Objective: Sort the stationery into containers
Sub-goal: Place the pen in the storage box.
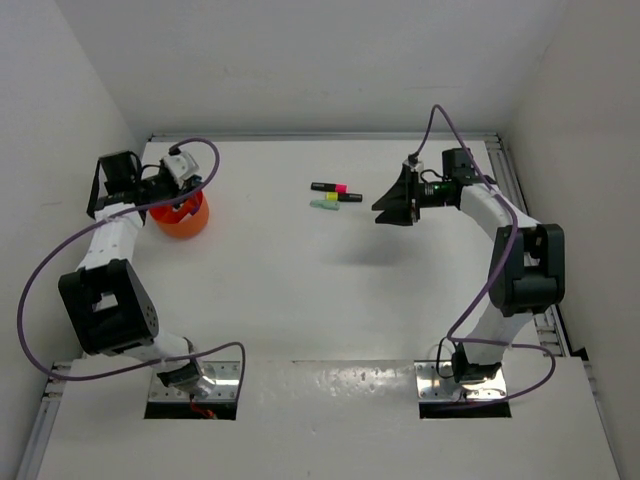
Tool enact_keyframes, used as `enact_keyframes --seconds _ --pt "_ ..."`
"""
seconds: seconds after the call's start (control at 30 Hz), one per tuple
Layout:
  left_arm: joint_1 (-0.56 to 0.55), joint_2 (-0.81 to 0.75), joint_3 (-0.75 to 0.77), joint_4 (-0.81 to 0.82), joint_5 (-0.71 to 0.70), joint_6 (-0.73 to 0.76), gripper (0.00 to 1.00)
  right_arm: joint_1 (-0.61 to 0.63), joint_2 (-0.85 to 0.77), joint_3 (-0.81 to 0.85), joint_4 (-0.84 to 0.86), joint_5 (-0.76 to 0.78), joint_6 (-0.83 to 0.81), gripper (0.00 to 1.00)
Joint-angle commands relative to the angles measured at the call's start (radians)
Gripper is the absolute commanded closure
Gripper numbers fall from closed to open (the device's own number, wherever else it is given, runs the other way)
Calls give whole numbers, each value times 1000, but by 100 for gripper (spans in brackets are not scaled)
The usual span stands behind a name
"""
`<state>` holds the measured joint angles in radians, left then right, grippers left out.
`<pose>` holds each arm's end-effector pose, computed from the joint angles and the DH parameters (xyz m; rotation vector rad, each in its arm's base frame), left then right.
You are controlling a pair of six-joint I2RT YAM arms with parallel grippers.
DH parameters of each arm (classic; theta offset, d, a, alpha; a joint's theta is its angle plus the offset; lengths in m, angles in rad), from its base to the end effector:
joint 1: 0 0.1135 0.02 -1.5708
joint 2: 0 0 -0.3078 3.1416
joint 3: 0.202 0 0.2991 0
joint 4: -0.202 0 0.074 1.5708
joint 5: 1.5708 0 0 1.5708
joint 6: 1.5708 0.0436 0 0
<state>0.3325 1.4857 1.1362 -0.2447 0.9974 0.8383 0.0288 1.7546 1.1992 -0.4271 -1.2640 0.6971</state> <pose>0.3623 0.0863 0.3216 0.9627 1.6261 -0.2912 0.4039 0.0532 0.2401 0.2841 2.4404 1.8997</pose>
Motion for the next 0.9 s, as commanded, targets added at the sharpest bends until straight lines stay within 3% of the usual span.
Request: enact_keyframes --seconds 0.0,0.87 --pt "-10 25 27 10 78 68 100 0 8 0 36 -12 1 49" --pt "-75 209 43 171 38 53 100 -6 60 10 19 -8 -15 50"
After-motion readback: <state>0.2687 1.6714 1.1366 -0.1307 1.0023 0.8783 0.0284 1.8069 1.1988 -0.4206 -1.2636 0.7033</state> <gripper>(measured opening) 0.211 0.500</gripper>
